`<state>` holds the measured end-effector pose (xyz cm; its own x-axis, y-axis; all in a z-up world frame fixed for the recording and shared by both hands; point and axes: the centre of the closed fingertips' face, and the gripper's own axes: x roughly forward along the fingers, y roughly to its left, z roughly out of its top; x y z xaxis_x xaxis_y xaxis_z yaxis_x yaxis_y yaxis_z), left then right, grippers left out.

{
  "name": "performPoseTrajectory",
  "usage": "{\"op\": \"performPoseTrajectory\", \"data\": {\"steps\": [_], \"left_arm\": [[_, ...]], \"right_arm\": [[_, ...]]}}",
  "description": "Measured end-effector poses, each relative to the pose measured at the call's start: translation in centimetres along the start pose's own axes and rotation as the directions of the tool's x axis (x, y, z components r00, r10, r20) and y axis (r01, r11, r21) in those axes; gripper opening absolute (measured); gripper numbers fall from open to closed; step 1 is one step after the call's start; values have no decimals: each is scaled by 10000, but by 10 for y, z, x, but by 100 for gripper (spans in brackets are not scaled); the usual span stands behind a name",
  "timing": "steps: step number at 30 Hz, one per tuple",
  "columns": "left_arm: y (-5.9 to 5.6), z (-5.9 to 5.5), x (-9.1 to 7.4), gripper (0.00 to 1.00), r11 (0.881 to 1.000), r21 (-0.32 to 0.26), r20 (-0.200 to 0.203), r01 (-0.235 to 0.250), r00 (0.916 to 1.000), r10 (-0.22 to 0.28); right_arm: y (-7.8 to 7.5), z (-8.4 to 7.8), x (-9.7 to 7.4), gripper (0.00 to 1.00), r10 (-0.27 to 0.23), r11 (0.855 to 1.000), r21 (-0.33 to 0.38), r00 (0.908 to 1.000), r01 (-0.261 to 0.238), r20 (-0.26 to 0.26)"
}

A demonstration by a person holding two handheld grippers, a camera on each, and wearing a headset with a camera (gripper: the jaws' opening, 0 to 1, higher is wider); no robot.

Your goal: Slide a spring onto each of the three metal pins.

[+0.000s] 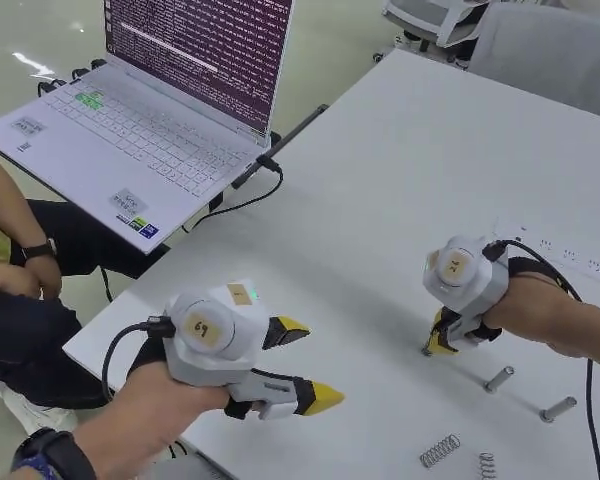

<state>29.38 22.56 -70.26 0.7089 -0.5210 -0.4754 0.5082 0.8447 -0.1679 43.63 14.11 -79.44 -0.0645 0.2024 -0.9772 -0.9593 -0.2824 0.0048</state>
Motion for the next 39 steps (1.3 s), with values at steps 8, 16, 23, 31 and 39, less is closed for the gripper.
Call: {"op": "performPoseTrajectory", "data": {"steps": [8, 16, 23, 31, 39], "left_arm": [[0, -1, -1, 47, 10000, -14, -28, -4, 10000, 4], [-1, 0, -2, 47, 10000, -48, 0, -19, 10000, 19], [-2, 1, -3, 47, 10000, -90, 31, -5, 10000, 5], [-5, 1, -5, 47, 10000, -82, 60, 40, 10000, -39], [-6, 6, -9, 48, 10000, -45, 152, 37, 9999, -36]], "right_arm": [[-1, 1, -3, 13, -19, 9995, 324, 9999, 14, 158], [1, 1, -11, 18, -186, 9990, 423, 9995, 176, 241], [0, 3, -25, 20, -444, 9971, 644, 9978, 412, 488], [1, 3, -44, 22, -794, 9925, 997, 9933, 709, 840], [6, -1, -58, 24, -1131, 9852, 1408, 9876, 973, 1090]]}}
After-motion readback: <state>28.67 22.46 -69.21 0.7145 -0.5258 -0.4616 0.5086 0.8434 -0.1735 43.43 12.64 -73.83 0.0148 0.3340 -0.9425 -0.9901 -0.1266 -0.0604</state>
